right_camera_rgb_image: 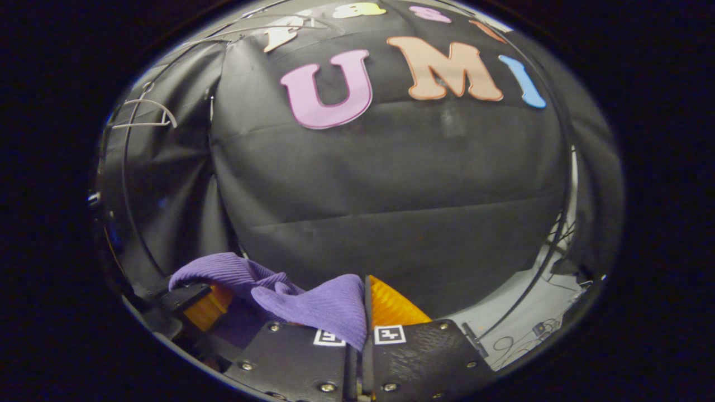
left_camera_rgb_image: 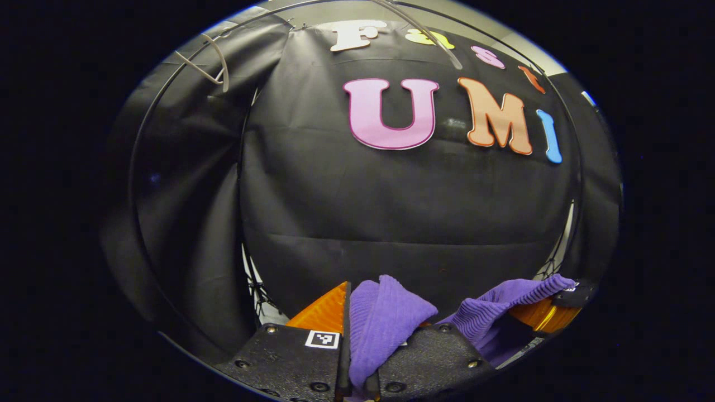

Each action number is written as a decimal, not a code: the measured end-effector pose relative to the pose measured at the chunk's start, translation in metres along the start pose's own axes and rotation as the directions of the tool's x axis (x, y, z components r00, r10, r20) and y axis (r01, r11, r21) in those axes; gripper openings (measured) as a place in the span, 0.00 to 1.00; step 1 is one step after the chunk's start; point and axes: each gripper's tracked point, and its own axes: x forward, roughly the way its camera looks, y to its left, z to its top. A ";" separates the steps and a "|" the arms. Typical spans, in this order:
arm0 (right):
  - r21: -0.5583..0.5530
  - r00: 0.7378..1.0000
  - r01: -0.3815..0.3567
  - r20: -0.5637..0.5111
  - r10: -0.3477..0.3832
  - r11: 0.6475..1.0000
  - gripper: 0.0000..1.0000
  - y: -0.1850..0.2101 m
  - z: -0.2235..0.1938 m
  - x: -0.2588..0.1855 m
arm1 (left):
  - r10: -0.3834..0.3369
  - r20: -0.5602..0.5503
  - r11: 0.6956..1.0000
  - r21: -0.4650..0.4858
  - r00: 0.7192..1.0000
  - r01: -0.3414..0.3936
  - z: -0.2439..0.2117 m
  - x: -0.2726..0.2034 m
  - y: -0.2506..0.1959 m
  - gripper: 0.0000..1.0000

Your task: Grasp the clothes on the hanger with both hands and then place them into the laundry hamper below.

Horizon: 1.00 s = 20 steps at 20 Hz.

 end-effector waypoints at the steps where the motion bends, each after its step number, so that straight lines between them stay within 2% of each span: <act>1: -0.017 1.000 0.003 -0.017 -0.003 1.000 0.07 -0.006 -0.008 0.005 | 0.005 -0.009 1.000 0.003 1.000 -0.005 -0.008 -0.001 -0.002 0.10; 4: -0.088 0.997 0.031 -0.073 -0.037 0.996 0.08 -0.015 -0.033 0.008 | 0.013 -0.052 1.000 0.011 0.999 -0.013 -0.027 -0.004 -0.003 0.10; 6: -0.080 0.995 0.024 -0.097 -0.032 0.996 0.07 -0.015 -0.047 0.009 | 0.022 -0.080 1.000 0.009 0.997 -0.022 -0.033 -0.002 -0.001 0.12; 8: -0.072 0.990 0.047 -0.130 -0.056 0.996 0.10 -0.021 -0.059 0.014 | 0.030 -0.114 0.999 0.021 0.993 -0.027 -0.050 -0.002 0.002 0.12; 10: -0.062 0.983 0.079 -0.160 -0.088 0.995 0.10 -0.033 -0.073 0.010 | 0.024 -0.151 0.999 0.030 0.988 -0.020 -0.066 -0.006 0.004 0.19; 11: -0.051 0.981 0.091 -0.169 -0.098 0.995 0.13 -0.037 -0.078 0.010 | 0.014 -0.170 0.999 0.032 0.985 -0.009 -0.074 -0.004 0.002 0.28; 12: -0.046 0.977 0.108 -0.177 -0.115 0.993 0.12 -0.040 -0.083 0.009 | -0.006 -0.196 0.999 0.035 0.981 0.013 -0.080 -0.003 -0.002 0.36; 13: -0.035 0.978 0.109 -0.174 -0.113 0.993 0.15 -0.040 -0.082 0.008 | -0.024 -0.233 0.999 0.040 0.972 0.034 -0.092 -0.003 -0.008 0.40; 16: -0.022 0.983 0.072 -0.166 -0.074 0.997 1.00 -0.027 -0.077 0.004 | -0.029 -0.330 0.996 0.066 0.944 0.054 -0.124 -0.003 -0.010 0.76; 18: -0.058 0.979 0.119 -0.161 -0.126 0.991 0.96 -0.034 -0.076 0.001 | -0.033 -0.365 0.996 0.061 0.931 0.059 -0.133 -0.002 -0.013 0.99; 20: -0.051 0.979 0.115 -0.162 -0.122 0.992 0.99 -0.035 -0.076 -0.001 | -0.026 -0.375 0.998 0.044 0.927 0.046 -0.136 -0.001 -0.012 0.95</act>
